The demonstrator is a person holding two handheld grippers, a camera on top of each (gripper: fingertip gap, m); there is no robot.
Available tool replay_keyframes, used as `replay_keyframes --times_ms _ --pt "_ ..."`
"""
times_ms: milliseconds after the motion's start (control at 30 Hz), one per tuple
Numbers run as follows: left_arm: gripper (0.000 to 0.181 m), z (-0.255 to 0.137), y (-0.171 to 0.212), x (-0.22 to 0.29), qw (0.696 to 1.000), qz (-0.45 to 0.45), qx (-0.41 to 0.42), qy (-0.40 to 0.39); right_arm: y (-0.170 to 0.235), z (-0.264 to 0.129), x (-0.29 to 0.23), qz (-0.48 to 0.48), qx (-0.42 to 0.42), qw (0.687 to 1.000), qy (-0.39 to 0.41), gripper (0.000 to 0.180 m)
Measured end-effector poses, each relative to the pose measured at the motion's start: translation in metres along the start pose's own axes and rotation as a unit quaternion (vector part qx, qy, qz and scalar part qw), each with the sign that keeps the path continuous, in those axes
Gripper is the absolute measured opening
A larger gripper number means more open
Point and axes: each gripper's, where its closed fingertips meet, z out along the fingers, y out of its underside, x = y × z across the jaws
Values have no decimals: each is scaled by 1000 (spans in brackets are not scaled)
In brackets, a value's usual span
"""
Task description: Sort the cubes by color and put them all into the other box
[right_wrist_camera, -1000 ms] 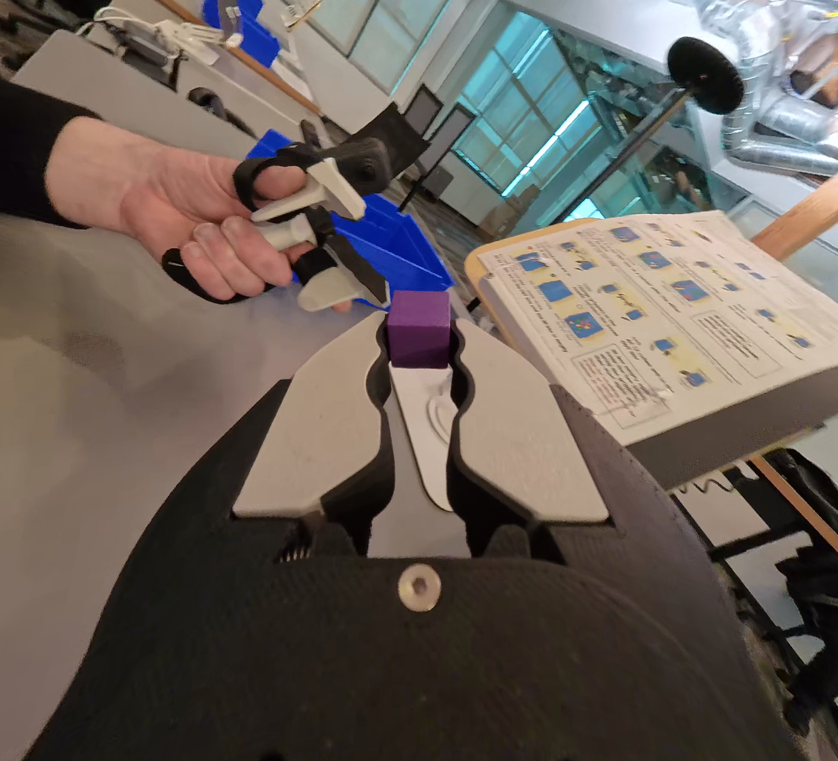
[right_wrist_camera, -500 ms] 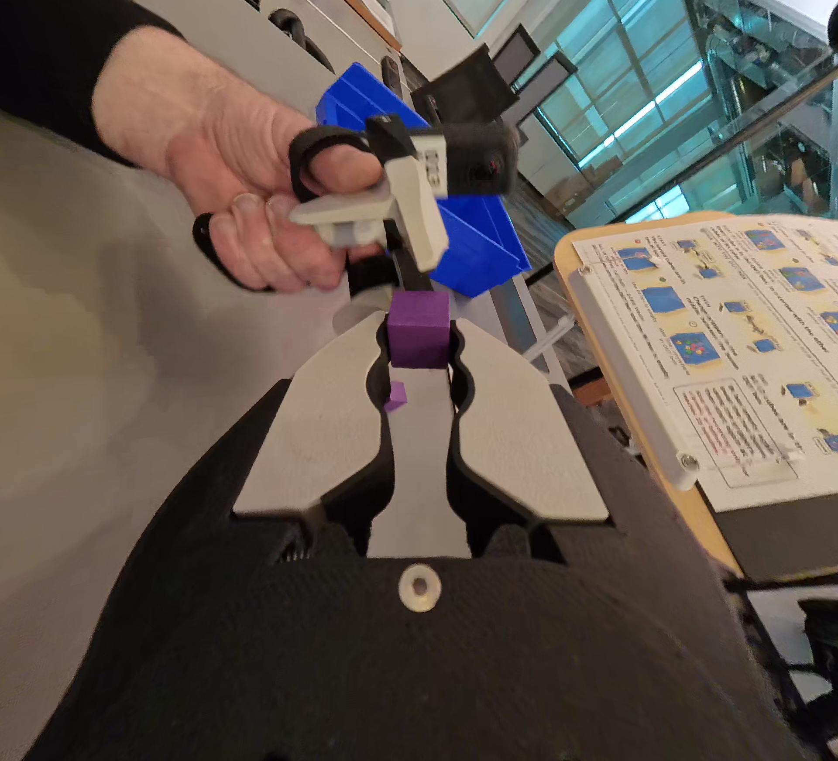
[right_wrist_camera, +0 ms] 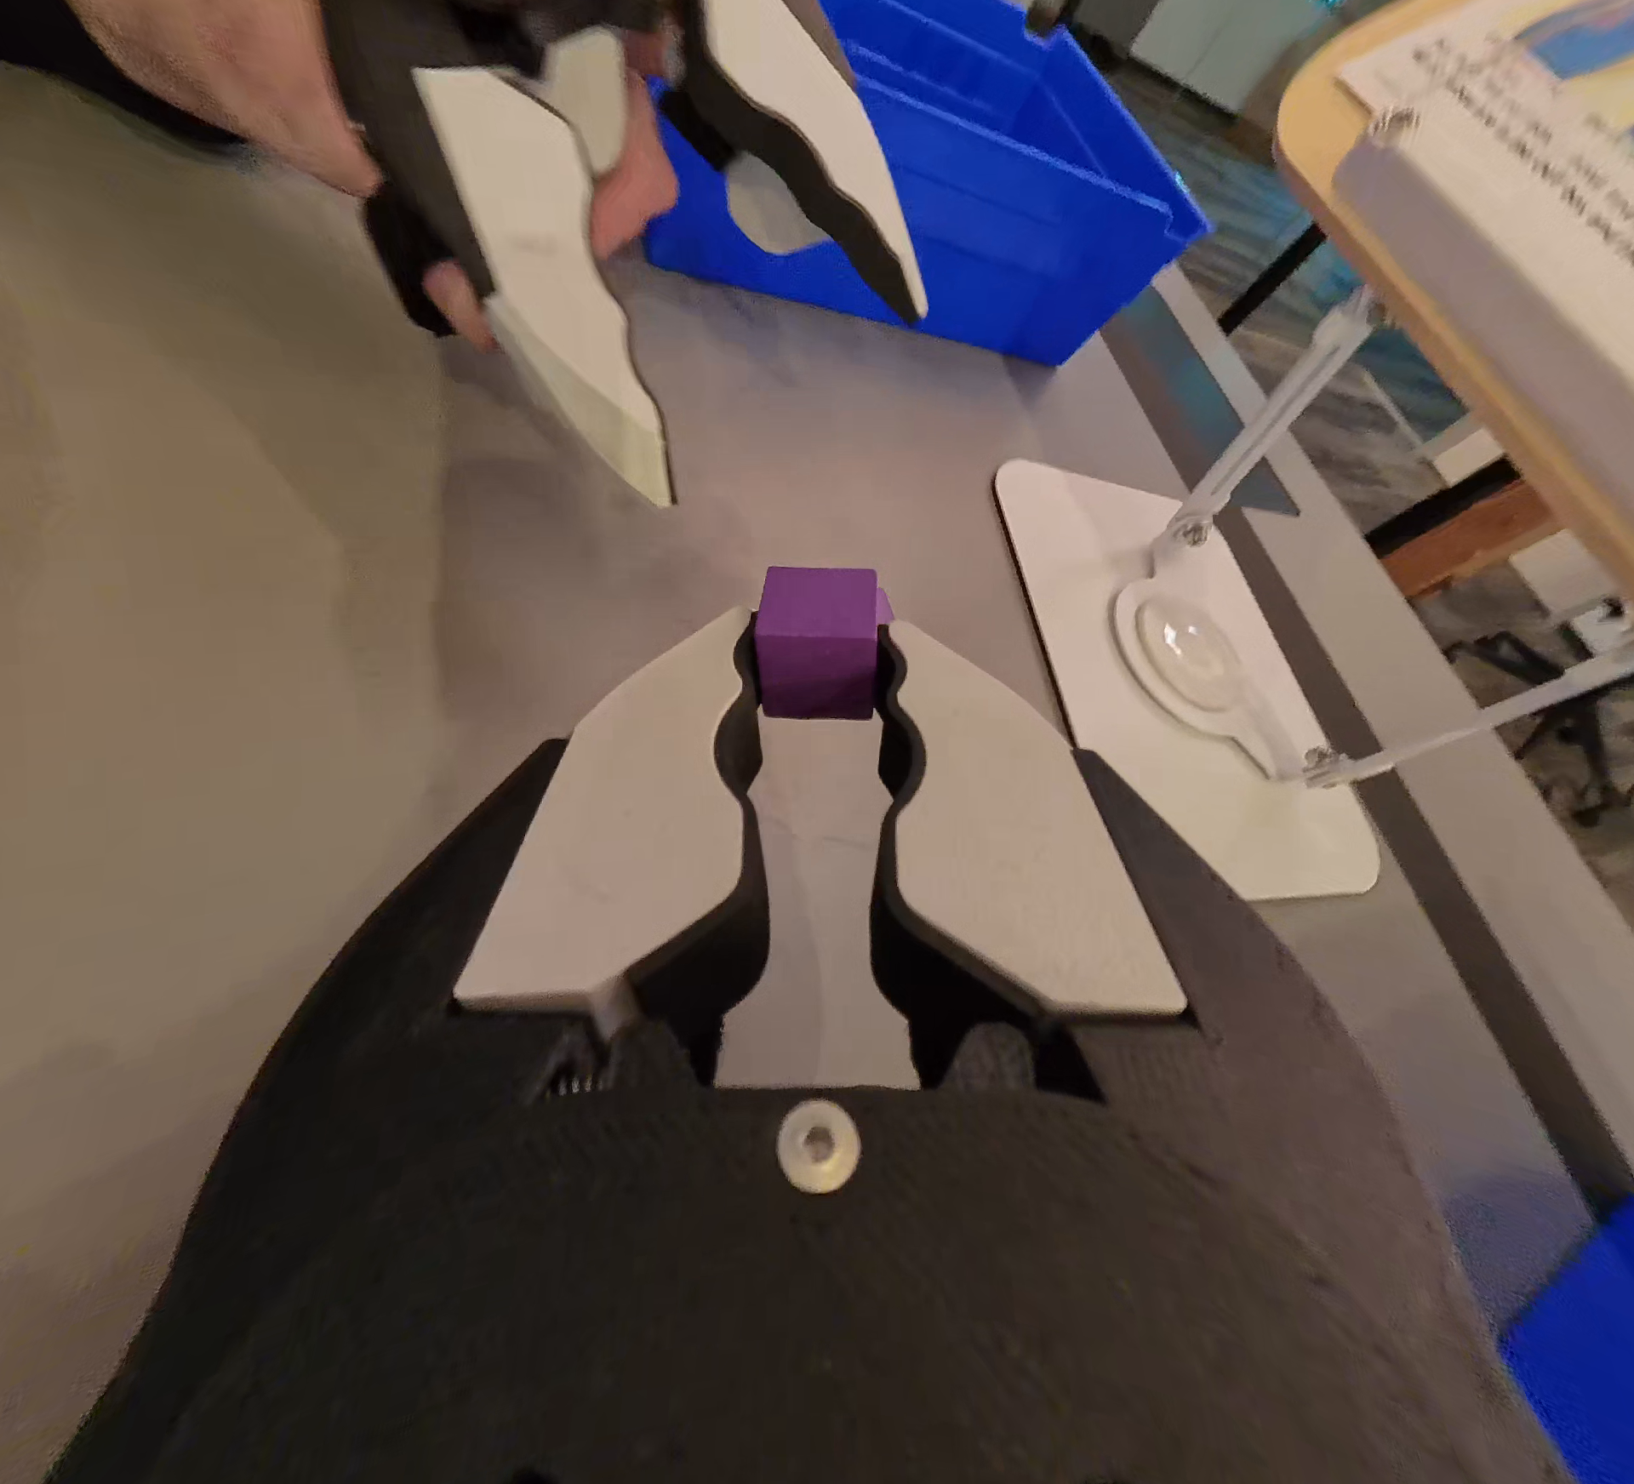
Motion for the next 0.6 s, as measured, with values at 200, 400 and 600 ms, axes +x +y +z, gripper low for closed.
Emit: replay_keyframes --times_ms 200,400,600 --pt "93 -2 25 29 997 -9 -22 73 11 24 4 38 -40 998 -22 23" --pt "92 -13 27 48 995 23 -12 101 13 44 3 53 -49 996 -45 23" --pt "87 -13 29 36 995 3 -14 96 22 49 -5 70 -71 992 -78 23"
